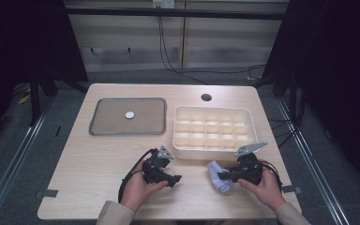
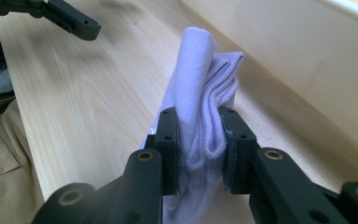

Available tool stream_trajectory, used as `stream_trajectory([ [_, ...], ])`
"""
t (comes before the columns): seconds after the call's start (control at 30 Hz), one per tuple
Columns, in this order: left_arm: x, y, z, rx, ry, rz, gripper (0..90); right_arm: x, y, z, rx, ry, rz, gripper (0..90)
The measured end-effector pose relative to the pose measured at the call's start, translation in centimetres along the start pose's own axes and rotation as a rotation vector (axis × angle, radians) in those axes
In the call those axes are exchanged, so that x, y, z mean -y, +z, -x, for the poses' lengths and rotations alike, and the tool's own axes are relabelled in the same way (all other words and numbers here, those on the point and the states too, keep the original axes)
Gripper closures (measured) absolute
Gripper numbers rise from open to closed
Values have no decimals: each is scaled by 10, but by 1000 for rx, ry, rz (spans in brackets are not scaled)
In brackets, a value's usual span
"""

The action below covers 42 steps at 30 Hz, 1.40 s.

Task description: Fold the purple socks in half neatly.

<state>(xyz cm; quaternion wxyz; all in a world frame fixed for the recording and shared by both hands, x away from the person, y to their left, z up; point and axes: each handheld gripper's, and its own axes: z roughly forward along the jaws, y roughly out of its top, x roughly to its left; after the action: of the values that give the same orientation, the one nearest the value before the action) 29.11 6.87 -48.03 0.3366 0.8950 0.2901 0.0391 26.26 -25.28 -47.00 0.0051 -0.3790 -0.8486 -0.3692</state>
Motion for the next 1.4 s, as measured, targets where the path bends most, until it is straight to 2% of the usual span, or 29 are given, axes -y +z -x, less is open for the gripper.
stream_trajectory([
  [0.1,3,-1,-3,-17,8,0,254,-1,-3,1,-2,6,0,716],
  [0.23,6,-3,-7,-21,17,2,241,-4,-9,3,3,1,-10,716],
  [0.27,7,-2,-7,-21,13,15,239,-5,-10,4,5,2,-13,716],
  [0.33,8,-3,-8,-24,25,4,236,-7,-14,5,6,0,-14,716],
  [0.37,9,-2,-8,-26,24,19,235,-7,-16,5,10,-1,-16,716],
  [0.43,10,-3,-9,-30,31,9,234,-9,-20,6,13,1,-18,716],
  [0.67,13,-4,-13,-35,25,24,231,-16,-30,7,18,-6,-18,716],
  [0.87,18,-3,-16,-37,34,13,223,-21,-37,7,29,-23,-36,716],
  [1.03,20,-5,-19,-53,33,32,220,-27,-46,8,38,-28,-37,716],
  [1.2,23,-5,-21,-61,28,27,219,-31,-51,9,43,-36,-49,716],
  [1.37,25,-4,-22,-59,31,31,217,-34,-56,10,47,-41,-47,716],
  [1.4,26,-4,-23,-61,43,24,217,-35,-57,10,43,-38,-45,716],
])
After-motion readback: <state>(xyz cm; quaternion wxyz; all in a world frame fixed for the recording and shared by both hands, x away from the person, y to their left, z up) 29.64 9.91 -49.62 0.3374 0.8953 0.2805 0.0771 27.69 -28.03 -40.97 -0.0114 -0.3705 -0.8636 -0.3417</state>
